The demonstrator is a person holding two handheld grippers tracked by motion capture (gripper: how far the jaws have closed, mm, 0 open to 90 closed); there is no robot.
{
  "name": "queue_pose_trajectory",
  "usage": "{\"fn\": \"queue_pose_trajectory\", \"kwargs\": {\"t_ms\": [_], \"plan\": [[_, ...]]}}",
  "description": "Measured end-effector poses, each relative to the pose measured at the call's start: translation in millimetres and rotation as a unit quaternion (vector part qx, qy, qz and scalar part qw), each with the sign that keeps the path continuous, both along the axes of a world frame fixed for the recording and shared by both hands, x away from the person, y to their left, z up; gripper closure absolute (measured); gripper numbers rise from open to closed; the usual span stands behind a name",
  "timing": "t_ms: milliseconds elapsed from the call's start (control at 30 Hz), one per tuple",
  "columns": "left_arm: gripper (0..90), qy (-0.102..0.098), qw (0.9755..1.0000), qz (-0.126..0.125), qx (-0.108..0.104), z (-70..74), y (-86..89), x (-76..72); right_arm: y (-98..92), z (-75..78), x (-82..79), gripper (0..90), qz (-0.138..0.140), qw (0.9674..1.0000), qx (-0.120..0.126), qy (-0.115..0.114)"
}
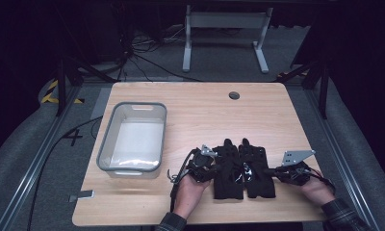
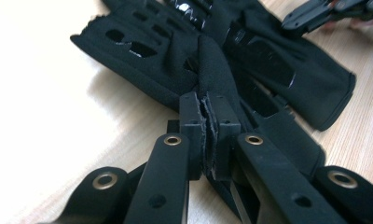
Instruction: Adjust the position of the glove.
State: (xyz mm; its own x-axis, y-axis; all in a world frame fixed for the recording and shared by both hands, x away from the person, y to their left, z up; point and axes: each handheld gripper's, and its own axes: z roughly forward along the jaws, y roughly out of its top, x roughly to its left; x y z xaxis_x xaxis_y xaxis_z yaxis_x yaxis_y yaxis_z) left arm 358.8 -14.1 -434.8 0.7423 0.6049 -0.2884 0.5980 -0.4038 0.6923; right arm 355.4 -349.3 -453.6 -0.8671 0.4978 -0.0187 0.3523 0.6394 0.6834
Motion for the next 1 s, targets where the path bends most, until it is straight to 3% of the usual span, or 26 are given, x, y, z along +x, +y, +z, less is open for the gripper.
{"fn": "queue_pose_trajectory", "kwargs": {"t_ms": [367, 1000], "plan": [[86.8, -0.029, 0.9992, -0.016, -0.024, 18.5, 0.2, 12.7, 8.1, -0.1, 6.9, 90.0, 0.012, 0.9999, -0.001, 0.001], [86.7, -0.009, 0.9974, -0.057, -0.043, 29.8, -32.5, 25.4, 20.7, -1.3, 16.8, 90.0, 0.022, 0.9997, 0.006, 0.001]]}}
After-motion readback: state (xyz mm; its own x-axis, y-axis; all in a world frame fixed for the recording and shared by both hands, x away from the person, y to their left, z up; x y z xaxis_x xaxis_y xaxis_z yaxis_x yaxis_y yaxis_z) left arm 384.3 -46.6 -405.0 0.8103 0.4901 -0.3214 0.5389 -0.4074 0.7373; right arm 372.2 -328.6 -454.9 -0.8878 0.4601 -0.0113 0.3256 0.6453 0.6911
